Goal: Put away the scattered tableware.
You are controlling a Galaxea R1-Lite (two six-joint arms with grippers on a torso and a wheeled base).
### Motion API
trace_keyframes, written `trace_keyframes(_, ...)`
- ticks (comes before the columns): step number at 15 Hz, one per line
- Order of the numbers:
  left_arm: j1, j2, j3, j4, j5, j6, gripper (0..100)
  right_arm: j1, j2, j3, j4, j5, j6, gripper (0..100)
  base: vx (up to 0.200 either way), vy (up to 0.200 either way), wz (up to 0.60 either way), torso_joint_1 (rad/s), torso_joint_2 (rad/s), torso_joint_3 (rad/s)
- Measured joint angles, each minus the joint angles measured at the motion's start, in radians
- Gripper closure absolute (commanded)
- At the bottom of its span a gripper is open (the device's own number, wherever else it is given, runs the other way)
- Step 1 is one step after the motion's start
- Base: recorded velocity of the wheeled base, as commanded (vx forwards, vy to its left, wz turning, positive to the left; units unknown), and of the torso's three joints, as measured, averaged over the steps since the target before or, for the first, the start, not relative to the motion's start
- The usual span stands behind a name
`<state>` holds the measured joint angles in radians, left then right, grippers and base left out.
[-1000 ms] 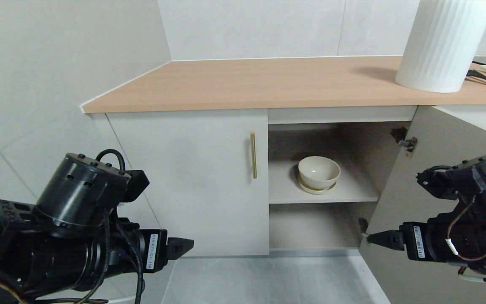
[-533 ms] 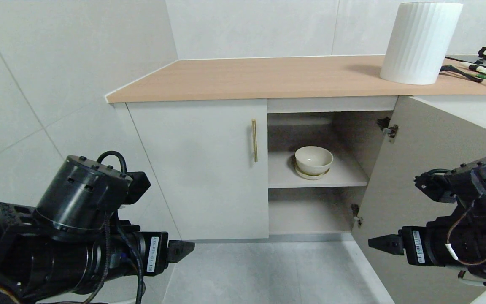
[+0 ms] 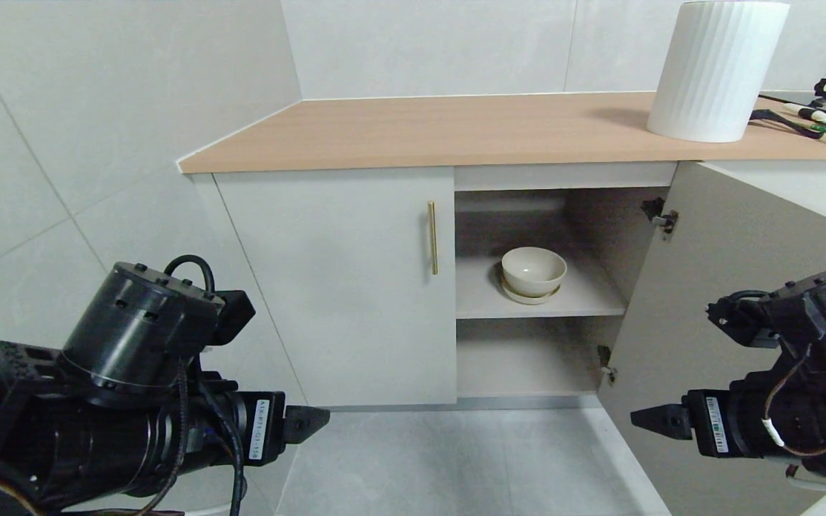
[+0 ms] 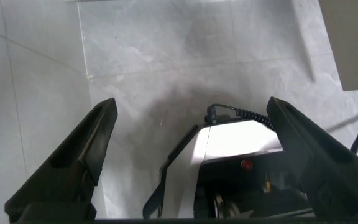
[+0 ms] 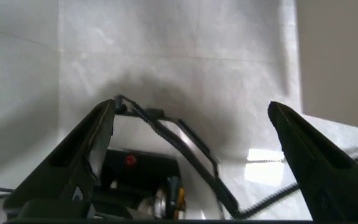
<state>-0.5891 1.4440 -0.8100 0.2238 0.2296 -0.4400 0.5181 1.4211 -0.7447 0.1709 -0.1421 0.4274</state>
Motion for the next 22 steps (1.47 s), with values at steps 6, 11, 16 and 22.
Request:
trace_keyframes(6, 0.0, -0.002, 0.0, 0.0, 0.011, 0.002, 0, 0.024, -0.106, -0.053, 0.238, 0.006, -0.08, 0, 0.0, 0.0, 0.0, 0.0, 0.0, 0.0)
trace_keyframes(11, -0.001, 0.001, 0.001, 0.0, 0.034, 0.003, 0, 0.029, -0.177, -0.058, 0.385, 0.006, -0.186, 0, 0.0, -0.2, 0.0, 0.005, 0.01, 0.005)
trace_keyframes(16, -0.003, 0.0, 0.001, 0.001, 0.034, 0.003, 0, 0.059, -0.216, -0.061, 0.483, 0.004, -0.209, 0, 0.0, -0.2, 0.0, 0.002, 0.0, 0.002)
trace_keyframes(22, -0.003, 0.0, 0.0, 0.0, 0.034, 0.003, 0, 0.076, -0.253, -0.078, 0.614, -0.029, -0.228, 0, 0.0, -0.133, 0.0, 0.002, 0.0, 0.005)
